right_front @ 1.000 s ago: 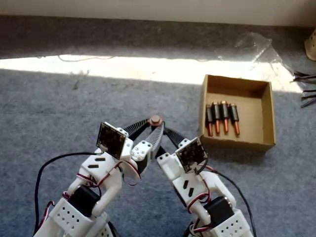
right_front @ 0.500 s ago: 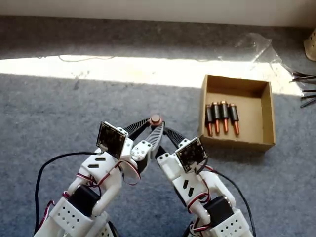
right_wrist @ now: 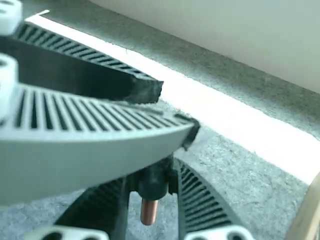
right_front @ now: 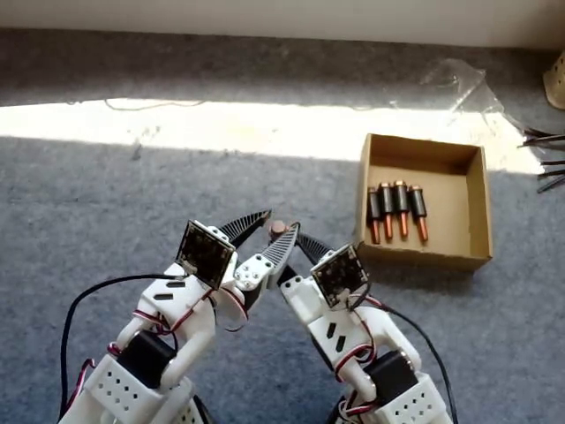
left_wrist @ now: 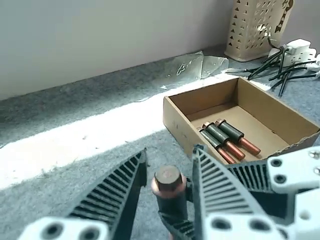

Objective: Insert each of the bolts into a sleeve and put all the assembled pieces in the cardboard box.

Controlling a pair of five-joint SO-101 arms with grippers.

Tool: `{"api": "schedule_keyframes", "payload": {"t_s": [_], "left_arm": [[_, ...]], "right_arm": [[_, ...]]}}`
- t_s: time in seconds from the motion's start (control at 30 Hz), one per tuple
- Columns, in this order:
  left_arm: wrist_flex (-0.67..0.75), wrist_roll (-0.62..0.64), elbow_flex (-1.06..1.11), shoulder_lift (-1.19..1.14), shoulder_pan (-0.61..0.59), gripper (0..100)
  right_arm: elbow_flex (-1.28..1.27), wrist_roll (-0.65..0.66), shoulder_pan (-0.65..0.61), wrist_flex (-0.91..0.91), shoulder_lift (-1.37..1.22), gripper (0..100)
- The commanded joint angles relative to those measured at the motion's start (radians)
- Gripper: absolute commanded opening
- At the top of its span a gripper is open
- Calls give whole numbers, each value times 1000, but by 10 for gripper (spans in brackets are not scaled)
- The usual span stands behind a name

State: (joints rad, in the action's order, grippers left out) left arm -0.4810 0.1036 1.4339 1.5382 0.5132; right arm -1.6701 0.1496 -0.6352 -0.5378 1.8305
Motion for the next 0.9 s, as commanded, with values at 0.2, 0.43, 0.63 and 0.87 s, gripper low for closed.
{"api": "schedule_keyframes", "payload": {"t_s": [0.2,0.43,0.63,0.87], "left_arm": [[-5,-9,-64,19,-16,147],[-8,-9,-174,19,-73,146],[-8,9,-159,99,-211,146],[-29,110,-74,294,-426,2]], "right_arm": [[-137,6,12,4,7,5],[-137,6,12,4,7,5],[-137,6,12,4,7,5],[-137,6,19,4,7,5]]}}
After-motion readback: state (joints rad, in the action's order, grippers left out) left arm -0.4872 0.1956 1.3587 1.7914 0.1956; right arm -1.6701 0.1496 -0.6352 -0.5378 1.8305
